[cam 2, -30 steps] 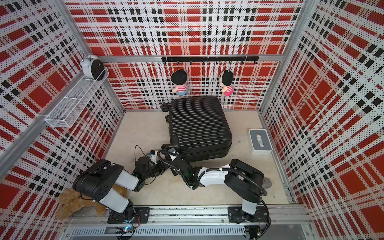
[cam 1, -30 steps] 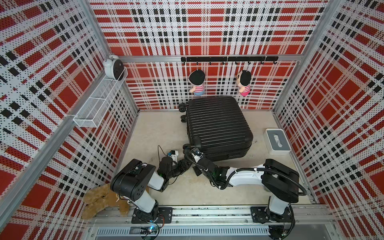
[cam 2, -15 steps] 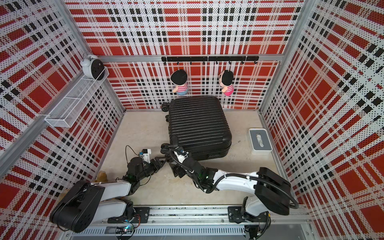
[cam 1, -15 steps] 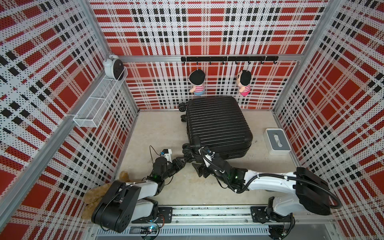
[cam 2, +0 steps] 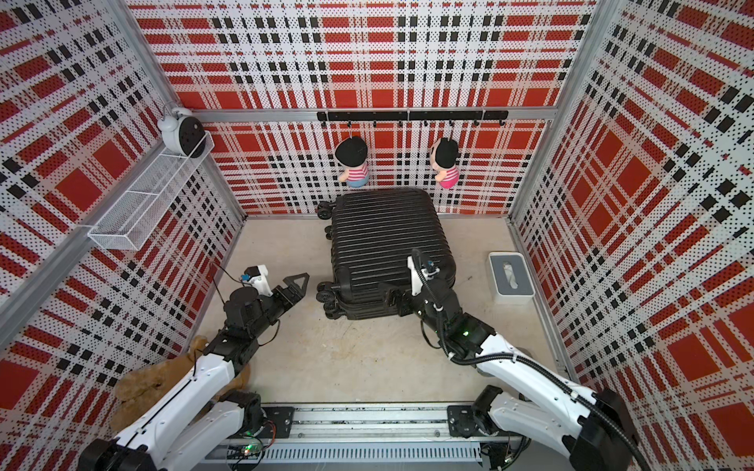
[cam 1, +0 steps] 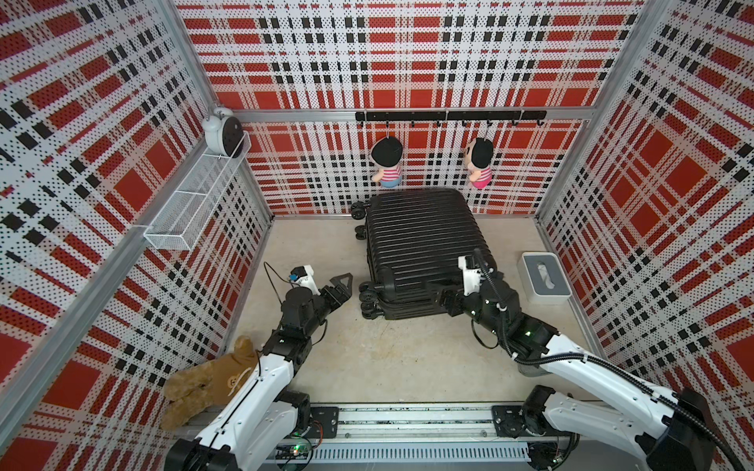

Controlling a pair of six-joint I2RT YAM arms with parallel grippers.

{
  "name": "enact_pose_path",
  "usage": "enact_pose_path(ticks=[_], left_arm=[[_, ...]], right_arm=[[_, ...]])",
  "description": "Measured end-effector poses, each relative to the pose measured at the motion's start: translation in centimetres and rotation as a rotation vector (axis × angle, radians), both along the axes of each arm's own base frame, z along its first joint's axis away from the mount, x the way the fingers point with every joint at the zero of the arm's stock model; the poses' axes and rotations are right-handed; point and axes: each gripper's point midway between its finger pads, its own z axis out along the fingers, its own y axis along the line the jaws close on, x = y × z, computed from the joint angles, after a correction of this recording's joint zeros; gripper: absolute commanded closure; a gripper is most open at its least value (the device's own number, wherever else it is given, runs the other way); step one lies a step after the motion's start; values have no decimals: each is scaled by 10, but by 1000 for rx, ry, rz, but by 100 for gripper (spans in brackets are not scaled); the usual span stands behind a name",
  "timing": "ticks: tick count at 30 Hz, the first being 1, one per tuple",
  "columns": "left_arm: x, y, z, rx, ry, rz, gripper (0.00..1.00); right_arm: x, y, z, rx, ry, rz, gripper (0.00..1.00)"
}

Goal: Open the suitcase zippers
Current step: Open the suitcase at the center of the board.

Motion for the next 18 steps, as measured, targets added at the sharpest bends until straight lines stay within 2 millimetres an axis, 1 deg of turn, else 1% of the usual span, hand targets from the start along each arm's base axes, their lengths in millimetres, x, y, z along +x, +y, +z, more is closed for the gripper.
enact_pose_path(ticks=[1,2,5,9,11,14,16,18], left_arm=[[2,-1,4,9,0,1,2],[4,-1,7,16,-1,5,2],[12,-10,19,38,-1,-11,2],[33,-28,38,69,-11,-48,2],[45,-35,43,81,-10,-60,2],[66,-45,47,99,-4,-76,2],[81,-51,49,110,-2,-85,2],[95,-56,50,119,1,-95,2]], right_arm=[[5,-14,3,7,-2,-31,0],[7,-23,6,13,-5,-53,0],[15,-59,13,34,-6,-126,0],[24,-101,18,89,7,-209,0],[31,-123,14,134,33,-255,0],[41,-157,-4,252,89,-312,9],[46,-177,-27,362,143,-341,12],[49,-189,-51,461,208,-351,13]])
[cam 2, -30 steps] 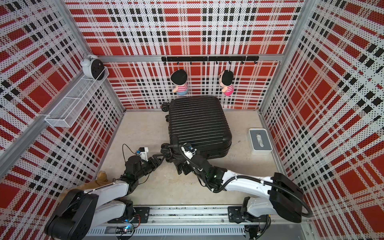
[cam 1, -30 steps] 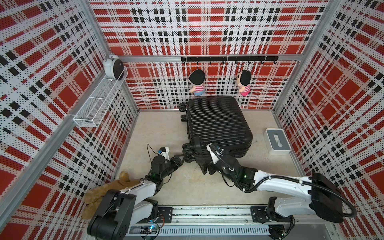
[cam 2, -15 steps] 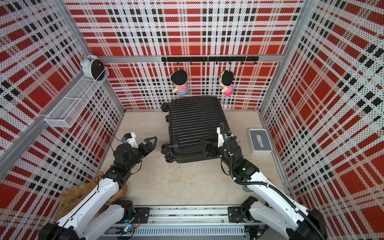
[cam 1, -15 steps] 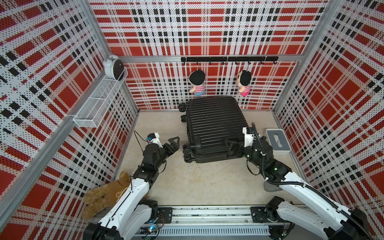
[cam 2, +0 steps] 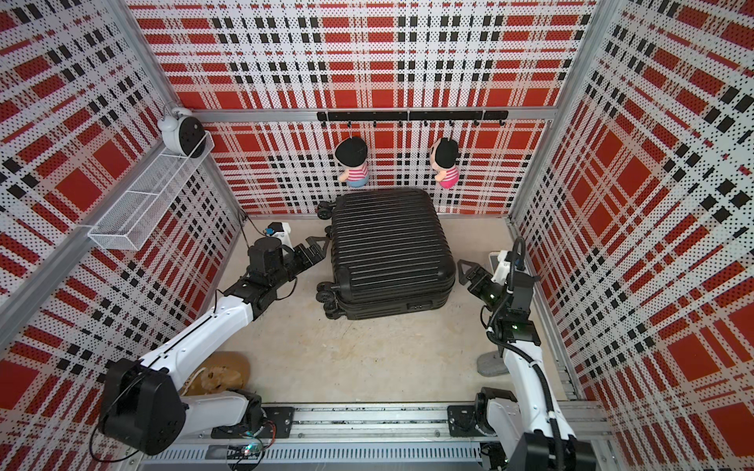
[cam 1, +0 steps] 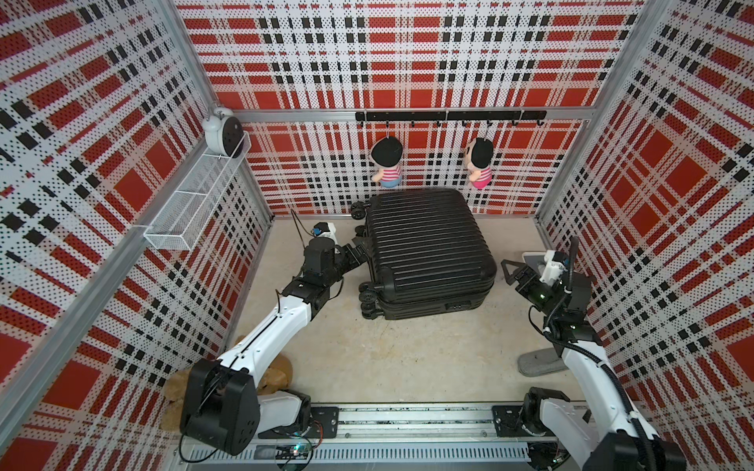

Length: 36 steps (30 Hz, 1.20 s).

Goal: Open the suitcase zippers
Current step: Open the suitcase at the center of the board.

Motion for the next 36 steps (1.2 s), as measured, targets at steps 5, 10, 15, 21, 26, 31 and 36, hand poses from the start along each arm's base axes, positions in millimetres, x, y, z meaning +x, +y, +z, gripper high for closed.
enact_pose_path(ticks=[5,10,15,21,26,31,36], left_arm=[[30,-14,-5,20,12,-30,2],[48,-19,-18,40,33,-40,2],[55,-16,-35,54,64,-42,2],[61,-20,-41,51,64,-62,2],[63,-24,-41,49,56,-73,2],[64,-26,-40,46,47,-77,2],[64,-27,-40,38,29,-81,1]], right_arm=[[15,7,-29,196,72,80,15],[26,16,-29,295,53,159,16],[33,23,-29,366,40,213,12],[39,39,-28,428,25,277,0],[41,43,-25,453,11,294,0],[39,53,-19,479,0,319,0],[35,62,-12,519,-8,345,0]])
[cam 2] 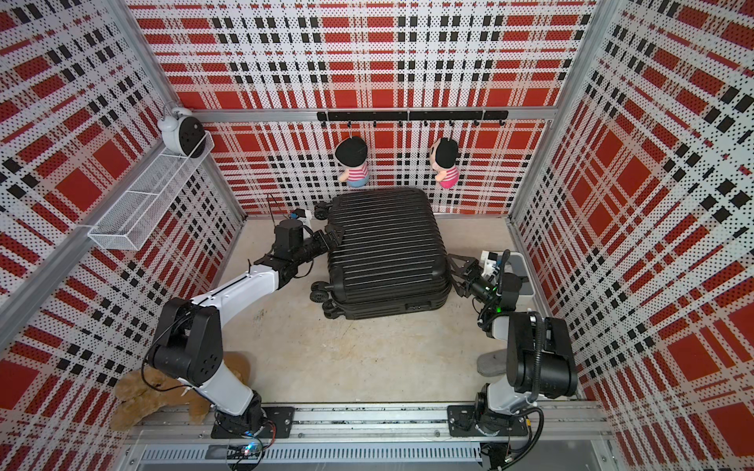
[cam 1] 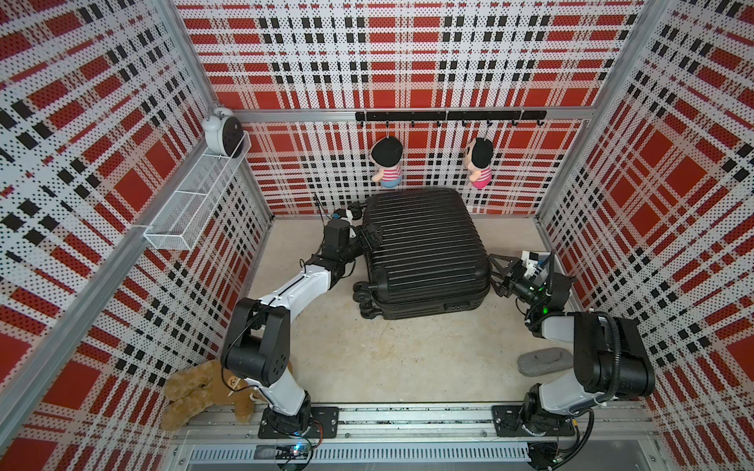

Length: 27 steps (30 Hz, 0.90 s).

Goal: Open the suitcase zippers
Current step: Open the suitcase at the center of the board.

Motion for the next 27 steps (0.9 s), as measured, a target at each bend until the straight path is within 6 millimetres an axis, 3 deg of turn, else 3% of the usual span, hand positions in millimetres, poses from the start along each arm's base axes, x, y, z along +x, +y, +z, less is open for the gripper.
enact_pose_path(ticks=[12,17,22,27], left_arm=[[0,2,5,-20,-54,6,1],[-6,13,11,-32,-83,39,1],[-20,33,15,-46,-89,74,2],[-44,66,12,-40,-62,131,2]], right_arm=[[-10,21,32,89,-21,40,3],[-24,42,66,85,-97,96,5],[-42,72,115,-3,-233,171,5],[-57,101,159,-140,-361,209,4]])
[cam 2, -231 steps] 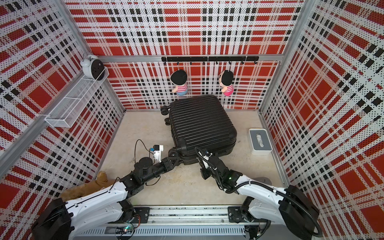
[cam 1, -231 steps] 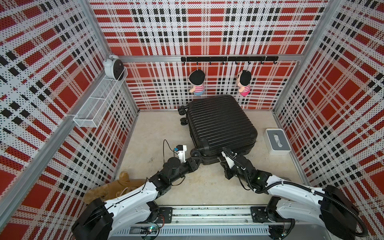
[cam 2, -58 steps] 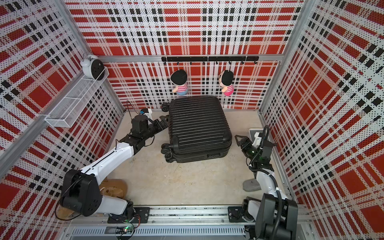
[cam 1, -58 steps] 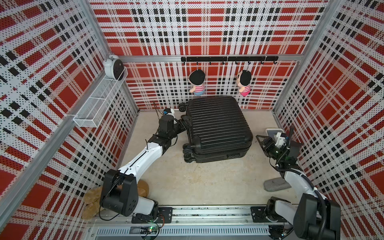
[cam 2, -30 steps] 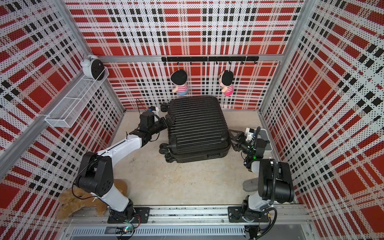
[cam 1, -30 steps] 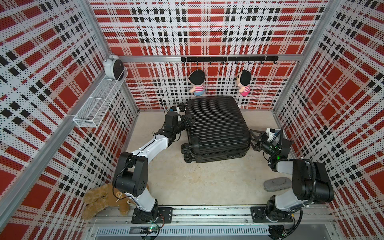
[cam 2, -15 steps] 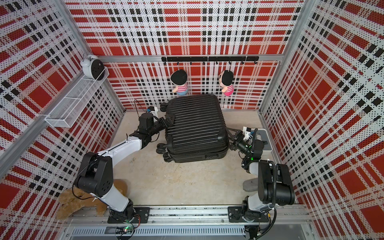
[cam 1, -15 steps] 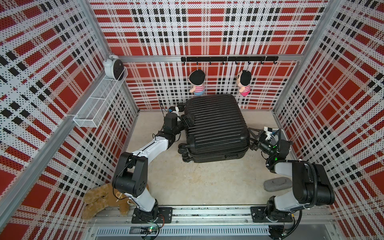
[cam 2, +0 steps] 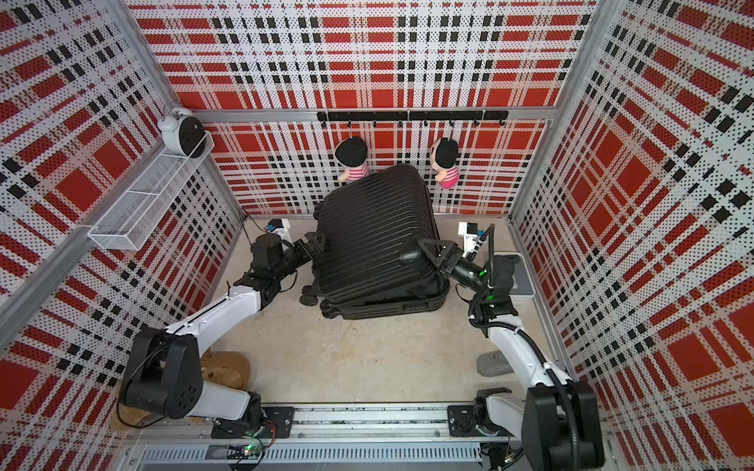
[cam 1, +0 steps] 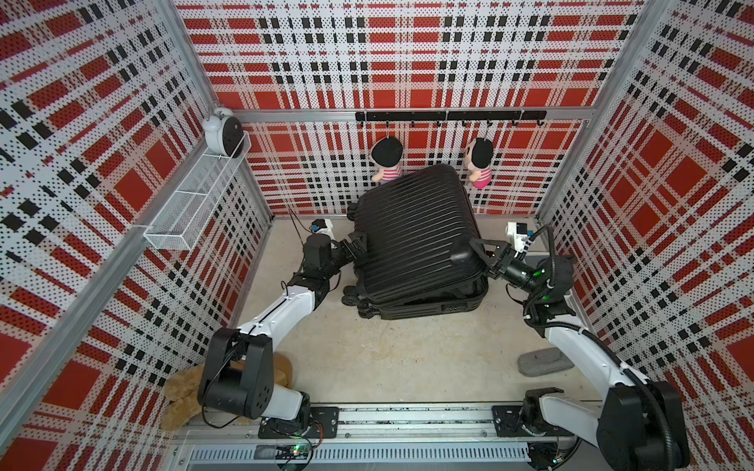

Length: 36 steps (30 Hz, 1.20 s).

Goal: Open the suitcase zippers
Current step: Open the suitcase at the center of the board.

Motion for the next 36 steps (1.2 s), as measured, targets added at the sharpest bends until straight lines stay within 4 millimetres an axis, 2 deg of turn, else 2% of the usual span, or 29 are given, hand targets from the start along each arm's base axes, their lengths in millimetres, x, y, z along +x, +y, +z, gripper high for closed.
enact_pose_path(ticks=[3,5,8,12,15,21,29,33,36], left_arm=[[-19,22,-4,5,25,49,2],[-32,34,0,3,22,82,2],[-51,47,22,-4,-23,121,2],[-71,58,61,-20,-119,155,2],[-82,66,74,-23,-149,176,2],[-96,77,81,-23,-153,204,2],[-110,95,96,-25,-192,260,2],[-104,99,87,-23,-164,271,2],[-99,100,78,-25,-135,268,2]], right_arm=[[-8,21,19,-62,-62,27,4],[-13,37,26,-88,-80,62,4],[-15,63,30,-134,-99,107,5],[-16,100,32,-202,-133,152,5],[-18,124,39,-243,-170,179,5],[-27,168,63,-276,-270,238,4],[-36,219,71,-282,-347,319,2],[-44,234,75,-292,-382,344,0],[-43,234,71,-324,-393,325,0]])
